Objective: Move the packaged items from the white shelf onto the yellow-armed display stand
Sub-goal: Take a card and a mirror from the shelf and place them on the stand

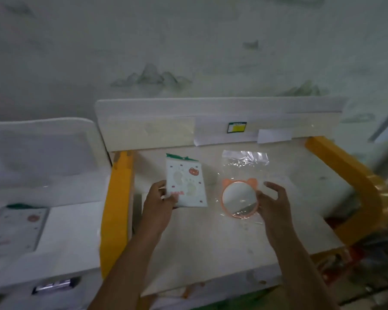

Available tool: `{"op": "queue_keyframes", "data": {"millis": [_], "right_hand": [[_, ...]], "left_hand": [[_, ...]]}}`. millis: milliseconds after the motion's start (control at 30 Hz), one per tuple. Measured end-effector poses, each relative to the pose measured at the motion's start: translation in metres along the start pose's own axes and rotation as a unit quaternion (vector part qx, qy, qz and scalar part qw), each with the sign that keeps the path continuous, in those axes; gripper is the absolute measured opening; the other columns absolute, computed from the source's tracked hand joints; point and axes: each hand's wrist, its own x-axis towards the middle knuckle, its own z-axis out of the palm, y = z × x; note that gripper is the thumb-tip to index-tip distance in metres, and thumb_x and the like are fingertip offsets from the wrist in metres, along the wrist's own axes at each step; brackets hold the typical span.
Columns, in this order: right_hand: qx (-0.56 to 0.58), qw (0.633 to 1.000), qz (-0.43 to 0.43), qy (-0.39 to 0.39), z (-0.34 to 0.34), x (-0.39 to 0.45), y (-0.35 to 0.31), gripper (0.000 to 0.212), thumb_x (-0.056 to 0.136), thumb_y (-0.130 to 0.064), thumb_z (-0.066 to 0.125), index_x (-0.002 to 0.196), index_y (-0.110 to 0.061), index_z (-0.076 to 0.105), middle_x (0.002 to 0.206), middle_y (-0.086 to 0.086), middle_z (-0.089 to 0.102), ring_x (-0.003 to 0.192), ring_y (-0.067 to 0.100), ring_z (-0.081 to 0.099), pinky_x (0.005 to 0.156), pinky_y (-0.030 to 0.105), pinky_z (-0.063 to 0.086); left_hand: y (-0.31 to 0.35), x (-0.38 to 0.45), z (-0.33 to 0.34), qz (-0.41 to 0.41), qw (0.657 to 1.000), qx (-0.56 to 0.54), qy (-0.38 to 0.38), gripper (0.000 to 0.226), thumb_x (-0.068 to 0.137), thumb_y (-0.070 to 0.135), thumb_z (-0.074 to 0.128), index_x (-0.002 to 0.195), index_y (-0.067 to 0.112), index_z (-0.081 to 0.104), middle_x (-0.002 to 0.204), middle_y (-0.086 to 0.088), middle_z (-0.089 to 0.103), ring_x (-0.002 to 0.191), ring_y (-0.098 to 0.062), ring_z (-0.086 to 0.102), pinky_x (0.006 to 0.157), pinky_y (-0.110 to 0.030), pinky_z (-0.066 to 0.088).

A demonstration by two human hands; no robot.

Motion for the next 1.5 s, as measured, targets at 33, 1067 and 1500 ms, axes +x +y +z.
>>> {"op": "queue_keyframes", "data": {"millis": [33, 1067, 1500], "right_hand": [[-0.004, 1.0, 0.006, -0.015, 0.0, 0.007, 0.001, 0.037, 0.089, -0.001, 0.062, 0.121, -0.019, 0.055, 0.091, 0.012, 0.066, 0.08, 0.024, 0.062, 0.07, 0.037, 0.053], [-0.169, 0.977, 0.054, -0.122, 0.009, 0.085, 0.091, 0.023, 0.078, -0.007, 0.065, 0.097, -0.015, 0.073, 0.098, 0.002, 0.073, 0.09, 0.021, 0.067, 0.088, 0.039, 0.052], [-0.367, 0.923, -0.018, -0.117, 0.001, 0.094, 0.127, 0.04, 0.078, -0.007, 0.074, 0.113, -0.009, 0.054, 0.101, 0.005, 0.065, 0.092, 0.024, 0.063, 0.081, 0.028, 0.048]], "left_hand": [[-0.009, 0.0, 0.003, -0.005, 1.0, 0.003, 0.015, 0.042, 0.094, 0.006, 0.062, 0.133, 0.012, 0.048, 0.125, -0.009, 0.061, 0.109, -0.024, 0.063, 0.091, -0.043, 0.057], [-0.127, -0.013, 0.018, -0.065, 0.833, 0.537, 0.115, 0.047, 0.093, 0.033, 0.057, 0.134, 0.014, 0.042, 0.133, -0.012, 0.044, 0.12, -0.022, 0.05, 0.097, -0.026, 0.045], [-0.068, 0.011, 0.039, 0.155, 0.798, 0.577, 0.079, 0.042, 0.093, 0.03, 0.058, 0.133, 0.018, 0.049, 0.129, 0.004, 0.052, 0.113, -0.013, 0.052, 0.094, -0.025, 0.043]]}}
